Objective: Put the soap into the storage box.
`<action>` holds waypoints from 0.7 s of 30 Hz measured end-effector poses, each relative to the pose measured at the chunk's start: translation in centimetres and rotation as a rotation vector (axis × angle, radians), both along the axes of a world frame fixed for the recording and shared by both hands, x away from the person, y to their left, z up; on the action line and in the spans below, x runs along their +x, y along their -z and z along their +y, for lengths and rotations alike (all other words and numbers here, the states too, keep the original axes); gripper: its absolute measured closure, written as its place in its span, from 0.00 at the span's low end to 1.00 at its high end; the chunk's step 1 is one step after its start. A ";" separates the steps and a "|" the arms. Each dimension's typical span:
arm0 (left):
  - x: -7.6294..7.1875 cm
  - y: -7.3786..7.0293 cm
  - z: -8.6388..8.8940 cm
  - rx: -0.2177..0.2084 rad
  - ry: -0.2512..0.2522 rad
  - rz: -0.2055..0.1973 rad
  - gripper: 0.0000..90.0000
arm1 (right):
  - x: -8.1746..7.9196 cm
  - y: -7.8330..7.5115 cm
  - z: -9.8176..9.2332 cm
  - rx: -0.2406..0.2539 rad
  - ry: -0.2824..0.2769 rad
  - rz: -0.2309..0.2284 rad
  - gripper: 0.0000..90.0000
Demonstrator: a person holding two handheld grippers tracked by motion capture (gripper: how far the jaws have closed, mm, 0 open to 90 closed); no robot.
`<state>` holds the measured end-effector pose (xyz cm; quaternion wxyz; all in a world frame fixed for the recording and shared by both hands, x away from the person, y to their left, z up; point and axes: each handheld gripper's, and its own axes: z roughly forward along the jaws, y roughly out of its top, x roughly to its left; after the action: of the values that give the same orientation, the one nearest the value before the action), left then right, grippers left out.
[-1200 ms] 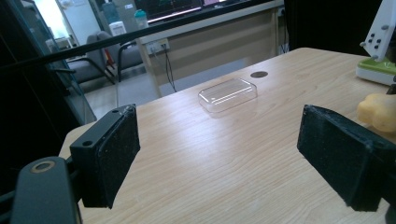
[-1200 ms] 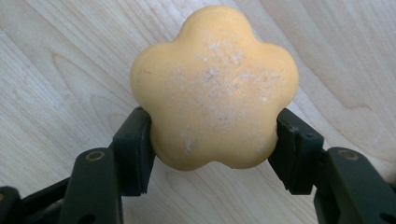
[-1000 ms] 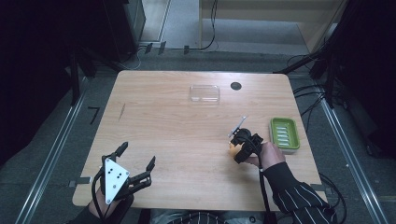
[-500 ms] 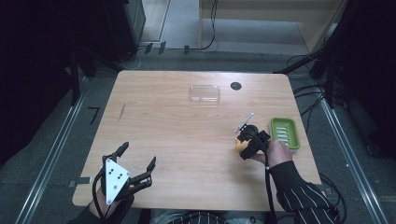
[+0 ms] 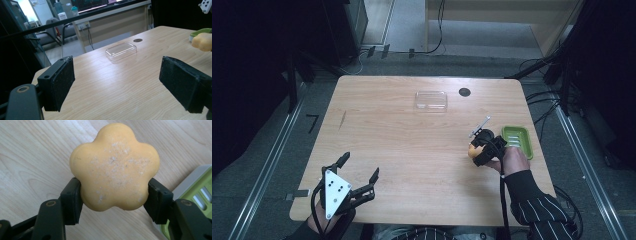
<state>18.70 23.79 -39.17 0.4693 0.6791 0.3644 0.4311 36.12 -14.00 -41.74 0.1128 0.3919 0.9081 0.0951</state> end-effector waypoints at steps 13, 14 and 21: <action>0.3 0.0 -0.2 -0.005 0.010 0.000 0.15 | 0.4 -0.5 -2.2 0.008 0.055 -0.014 0.44; 0.2 0.0 -0.2 0.004 0.012 0.002 0.15 | 0.4 -0.6 -2.3 0.010 0.060 -0.012 0.44; 0.2 0.0 -0.1 0.003 0.011 0.002 0.15 | 0.7 -0.9 -3.3 0.015 0.089 -0.025 0.44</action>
<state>18.94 23.64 -39.16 0.4703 0.6822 0.3602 0.4286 36.82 -17.34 -40.79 0.1255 0.4316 0.8875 0.1017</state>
